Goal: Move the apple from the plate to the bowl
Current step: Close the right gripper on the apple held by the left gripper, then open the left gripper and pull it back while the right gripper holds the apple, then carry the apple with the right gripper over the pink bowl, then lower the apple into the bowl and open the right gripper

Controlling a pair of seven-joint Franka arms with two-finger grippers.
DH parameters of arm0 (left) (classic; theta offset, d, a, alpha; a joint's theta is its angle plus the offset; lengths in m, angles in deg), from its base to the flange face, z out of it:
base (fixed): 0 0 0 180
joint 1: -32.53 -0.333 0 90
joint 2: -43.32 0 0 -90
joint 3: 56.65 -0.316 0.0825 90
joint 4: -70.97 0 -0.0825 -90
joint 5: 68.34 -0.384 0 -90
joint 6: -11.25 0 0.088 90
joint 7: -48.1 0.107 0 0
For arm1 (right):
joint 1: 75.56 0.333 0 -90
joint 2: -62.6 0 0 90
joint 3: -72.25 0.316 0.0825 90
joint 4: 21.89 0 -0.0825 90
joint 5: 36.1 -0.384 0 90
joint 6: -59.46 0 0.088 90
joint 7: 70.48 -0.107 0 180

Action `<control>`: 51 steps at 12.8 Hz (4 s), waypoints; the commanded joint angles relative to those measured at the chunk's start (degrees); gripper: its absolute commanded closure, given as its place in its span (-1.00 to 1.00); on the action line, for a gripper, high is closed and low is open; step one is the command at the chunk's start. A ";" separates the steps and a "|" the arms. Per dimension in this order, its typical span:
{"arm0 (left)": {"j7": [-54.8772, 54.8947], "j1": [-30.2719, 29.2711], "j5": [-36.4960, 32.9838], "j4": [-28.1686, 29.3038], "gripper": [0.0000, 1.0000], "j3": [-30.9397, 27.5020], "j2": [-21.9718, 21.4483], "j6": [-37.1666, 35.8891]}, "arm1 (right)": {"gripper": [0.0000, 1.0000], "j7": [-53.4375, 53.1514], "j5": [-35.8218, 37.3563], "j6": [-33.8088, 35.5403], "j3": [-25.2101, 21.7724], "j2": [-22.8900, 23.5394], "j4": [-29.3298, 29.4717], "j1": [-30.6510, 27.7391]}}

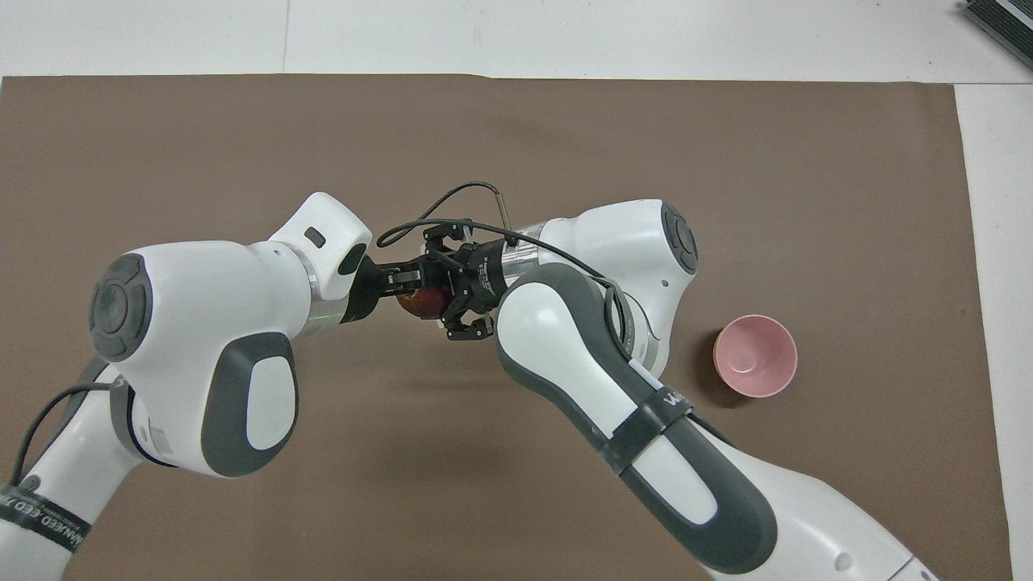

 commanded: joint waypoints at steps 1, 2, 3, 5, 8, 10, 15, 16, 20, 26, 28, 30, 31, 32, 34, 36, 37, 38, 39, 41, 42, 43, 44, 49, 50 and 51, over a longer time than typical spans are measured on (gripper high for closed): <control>-1.18 0.52 0.85 -1.41 0.21 -0.60 0.41 0.38 | 0.43 1.52 -0.82 0.65 0.28 0.45 -0.07 -0.59; -2.49 0.52 0.85 -1.49 -0.34 -0.60 0.41 0.29 | 0.43 1.52 -0.82 0.91 0.28 0.45 -0.07 -0.59; -3.28 0.52 0.76 -1.58 -0.53 -0.60 0.32 -0.14 | 0.42 1.52 -0.90 0.92 0.28 0.36 -0.07 -0.50; -3.38 0.17 0.67 -1.85 -0.68 -0.78 -0.56 -2.33 | 0.37 1.52 -0.99 0.92 0.28 0.36 -0.07 -0.59; -3.12 -0.70 -0.12 -2.29 -0.92 -1.39 -2.49 -10.06 | 0.35 1.60 -0.99 1.09 0.28 0.28 -0.24 -0.59; -2.94 -2.37 -1.34 -2.29 -0.96 -1.39 -4.42 -14.19 | 0.36 2.56 -0.55 3.27 0.19 -0.25 -0.59 -2.25; -2.50 -6.32 -16.96 -8.77 -1.00 -1.39 -5.58 -26.23 | 0.36 10.30 4.78 10.05 -0.16 -4.81 -3.32 -6.82; -1.80 -7.38 -20.65 -10.36 -1.00 -1.39 -5.31 -27.21 | 0.36 10.65 9.68 11.19 -0.16 -6.13 -3.41 -7.79; 10.04 -15.36 -24.55 -17.46 -1.00 -1.39 -4.87 -28.70 | 0.36 19.06 26.31 16.11 -0.16 -9.91 -2.62 -10.95; 22.37 -24.96 -25.60 -34.00 -1.00 -1.48 -1.35 -46.18 | 0.29 35.68 45.12 18.58 -0.25 -12.20 -2.35 -14.29; 22.64 -24.96 -26.66 -38.47 -1.00 -1.92 1.27 -50.05 | 0.29 41.31 51.45 19.02 -0.25 -12.82 -2.53 -15.08; 22.55 -24.88 -26.83 -39.91 -1.00 -1.66 1.82 -51.65 | 0.29 46.75 54.89 19.63 -0.16 -13.43 -3.32 -16.84; 22.64 -24.79 -26.84 -39.90 -1.00 -1.66 1.72 -51.48 | 0.29 49.22 56.56 19.90 -0.16 -14.39 -4.37 -17.72; 22.64 -24.70 -26.84 -39.82 -1.00 -1.48 1.72 -51.22 | 0.29 51.24 58.23 19.73 -0.16 -15.79 -6.81 -18.60; 22.64 -24.88 -26.84 -39.82 -1.00 -1.48 1.64 -51.82 | 0.29 55.11 58.69 16.50 0.01 -19.31 -13.66 -21.23; 22.55 -25.14 -26.75 -39.12 -1.00 -1.48 1.20 -51.83 | 0.29 59.15 58.69 11.14 0.01 -23.00 -21.39 -23.34; 22.37 -25.14 -26.75 -38.94 -1.00 -1.48 1.02 -51.91 | 0.29 60.30 58.69 8.33 0.10 -25.36 -25.95 -24.31; 22.29 -25.23 -26.75 -38.76 -1.00 -1.48 0.93 -52.09 | 0.29 60.58 58.69 5.60 0.01 -27.65 -30.26 -24.58; 22.11 -25.23 -26.75 -38.50 -1.00 -1.48 0.67 -52.18 | 0.29 60.58 58.60 4.44 0.01 -29.15 -32.91 -24.58; 22.11 -25.23 -26.75 -37.54 -1.00 -1.48 -0.03 -52.09 | 0.29 61.01 58.60 3.73 0.01 -30.48 -35.22 -25.72; 22.11 -25.23 -26.75 -37.01 -1.00 -1.48 -0.21 -52.09 | 0.29 61.45 58.60 3.82 0.01 -30.57 -35.75 -26.33; 22.11 -25.23 -26.75 -36.74 -1.00 -1.48 -0.47 -52.09 | 0.29 61.98 58.60 3.47 0.01 -30.57 -36.71 -27.47; 22.11 -25.23 -26.75 -36.74 -1.00 -1.48 -0.56 -52.09 | 0.29 62.86 58.60 0.33 0.01 -30.05 -38.63 -28.27; 22.37 -24.53 -28.85 -37.35 -1.00 -1.39 -0.21 -52.62 | 0.29 63.57 58.51 -8.48 0.10 -25.83 -43.48 -28.89; 22.37 -24.35 -28.77 -37.44 -1.00 -1.31 -0.21 -53.23 | -0.70 63.05 58.51 -8.23 0.10 -25.74 -43.31 -28.54; 22.29 -24.26 -28.51 -37.36 -1.00 -0.87 -0.21 -53.23 | -1.00 62.61 58.51 -7.61 0.10 -25.74 -42.96 -28.10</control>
